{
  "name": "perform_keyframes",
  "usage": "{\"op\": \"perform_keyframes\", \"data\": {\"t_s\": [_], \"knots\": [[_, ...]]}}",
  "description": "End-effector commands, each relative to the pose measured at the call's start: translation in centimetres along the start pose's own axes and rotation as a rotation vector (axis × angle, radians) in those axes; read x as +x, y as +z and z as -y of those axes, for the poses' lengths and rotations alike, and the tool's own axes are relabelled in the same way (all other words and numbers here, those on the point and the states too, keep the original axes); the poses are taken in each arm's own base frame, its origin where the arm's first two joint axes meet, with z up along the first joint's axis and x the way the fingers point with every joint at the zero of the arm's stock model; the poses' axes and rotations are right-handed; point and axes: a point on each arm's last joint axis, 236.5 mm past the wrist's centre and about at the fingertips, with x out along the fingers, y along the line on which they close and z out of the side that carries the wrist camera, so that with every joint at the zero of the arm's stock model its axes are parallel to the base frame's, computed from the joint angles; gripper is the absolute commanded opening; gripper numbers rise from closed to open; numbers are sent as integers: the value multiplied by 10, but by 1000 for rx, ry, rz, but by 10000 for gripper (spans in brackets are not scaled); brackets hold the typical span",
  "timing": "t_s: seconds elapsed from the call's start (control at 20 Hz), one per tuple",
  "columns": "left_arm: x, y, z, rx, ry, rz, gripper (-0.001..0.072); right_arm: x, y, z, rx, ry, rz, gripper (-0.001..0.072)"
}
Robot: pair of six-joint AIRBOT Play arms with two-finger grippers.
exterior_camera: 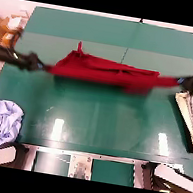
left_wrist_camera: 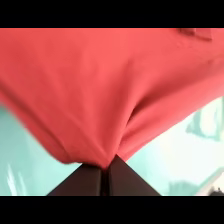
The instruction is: Fold the shirts.
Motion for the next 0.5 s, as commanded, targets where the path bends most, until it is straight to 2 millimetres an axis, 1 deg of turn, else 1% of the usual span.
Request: {"op": "perform_keyframes", "data": {"t_s": [0.0,0.05,0.1,0.15,0.2,0.25,0.3,0.35,0.4,0.45], "knots": [[-121,65,142,334,-25,357,20,-82,67,-187,-400,145,336,16],[-160,72,184,445,-11,471,20,-112,73,-237,-517,144,449,16],[-202,73,229,559,3,593,20,-144,74,-284,-624,143,564,16],[-241,67,271,661,11,709,20,-172,69,-322,-708,137,664,16],[-271,58,305,741,16,799,21,-198,61,-353,-782,122,755,16],[-295,46,332,807,20,870,21,-220,52,-378,-852,93,835,16],[-316,33,357,848,10,930,21,-238,42,-396,-912,55,899,16],[-328,27,368,871,13,975,21,-249,34,-406,-953,16,944,16],[-335,22,375,878,15,1001,21,-260,28,-413,-989,-30,987,16],[-337,19,376,879,23,1007,21,-265,24,-415,-1012,-66,1008,16]]}}
